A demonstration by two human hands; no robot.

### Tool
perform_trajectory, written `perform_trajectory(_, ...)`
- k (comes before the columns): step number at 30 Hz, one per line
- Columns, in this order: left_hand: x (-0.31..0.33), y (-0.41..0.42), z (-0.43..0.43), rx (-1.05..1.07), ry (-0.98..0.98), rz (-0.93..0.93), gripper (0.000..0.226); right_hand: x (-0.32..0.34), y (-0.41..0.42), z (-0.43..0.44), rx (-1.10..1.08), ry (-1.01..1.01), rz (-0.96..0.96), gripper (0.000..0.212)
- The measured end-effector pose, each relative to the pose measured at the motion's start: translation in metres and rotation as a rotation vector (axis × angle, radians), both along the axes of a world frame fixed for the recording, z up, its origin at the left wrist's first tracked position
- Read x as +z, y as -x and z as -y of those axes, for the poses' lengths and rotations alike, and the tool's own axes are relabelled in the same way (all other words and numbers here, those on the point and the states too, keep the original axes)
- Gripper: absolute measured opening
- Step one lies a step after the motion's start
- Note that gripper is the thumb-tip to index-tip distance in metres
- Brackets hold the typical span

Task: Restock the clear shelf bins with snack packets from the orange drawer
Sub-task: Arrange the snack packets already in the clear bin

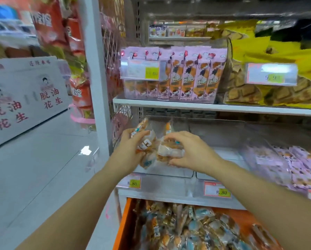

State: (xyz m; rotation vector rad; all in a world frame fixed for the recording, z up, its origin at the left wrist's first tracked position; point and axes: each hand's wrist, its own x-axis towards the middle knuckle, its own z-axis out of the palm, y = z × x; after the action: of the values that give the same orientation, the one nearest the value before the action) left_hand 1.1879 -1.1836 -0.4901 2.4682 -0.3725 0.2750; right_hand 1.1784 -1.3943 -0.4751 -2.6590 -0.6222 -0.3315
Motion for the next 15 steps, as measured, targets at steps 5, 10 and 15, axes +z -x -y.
perform_trajectory(5,-0.03,-0.036,0.001,-0.155,-0.21,-0.263,0.056,-0.019,-0.03,-0.01,0.051,0.181,-0.169,0.065)
perform_trajectory(10,-0.04,-0.044,0.002,-0.193,-0.315,-0.365,0.034,-0.027,-0.037,-0.007,-0.026,0.317,-0.184,0.076)
perform_trajectory(15,-0.038,-0.025,0.003,-0.154,-0.247,-0.269,0.046,-0.039,-0.023,-0.004,-0.095,0.453,-0.047,0.062)
